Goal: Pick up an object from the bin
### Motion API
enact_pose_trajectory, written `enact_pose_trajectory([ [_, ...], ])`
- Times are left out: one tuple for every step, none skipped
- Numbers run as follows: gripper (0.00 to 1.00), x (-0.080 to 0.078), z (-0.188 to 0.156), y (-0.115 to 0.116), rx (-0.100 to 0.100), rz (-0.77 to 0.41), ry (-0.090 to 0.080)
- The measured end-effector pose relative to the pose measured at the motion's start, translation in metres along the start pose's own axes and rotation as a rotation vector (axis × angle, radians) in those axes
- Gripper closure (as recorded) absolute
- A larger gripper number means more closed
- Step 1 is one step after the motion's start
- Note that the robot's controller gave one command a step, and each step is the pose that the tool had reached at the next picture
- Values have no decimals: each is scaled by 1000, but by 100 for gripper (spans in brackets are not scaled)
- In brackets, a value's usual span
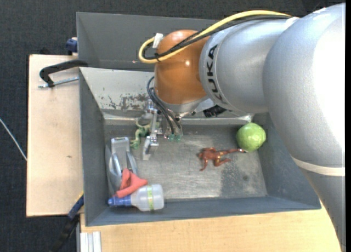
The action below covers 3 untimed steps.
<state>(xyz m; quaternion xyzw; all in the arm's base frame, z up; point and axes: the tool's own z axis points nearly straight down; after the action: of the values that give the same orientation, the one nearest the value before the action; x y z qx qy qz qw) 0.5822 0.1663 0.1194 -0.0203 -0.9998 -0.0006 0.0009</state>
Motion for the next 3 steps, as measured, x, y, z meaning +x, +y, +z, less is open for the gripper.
enact_pose_trajectory([
  [0, -10, -21, 2, 0, -147, -8],
  [0, -17, 17, -3, -1, -259, -5],
  [100, -24, 38, 3, -1, -259, -3],
])
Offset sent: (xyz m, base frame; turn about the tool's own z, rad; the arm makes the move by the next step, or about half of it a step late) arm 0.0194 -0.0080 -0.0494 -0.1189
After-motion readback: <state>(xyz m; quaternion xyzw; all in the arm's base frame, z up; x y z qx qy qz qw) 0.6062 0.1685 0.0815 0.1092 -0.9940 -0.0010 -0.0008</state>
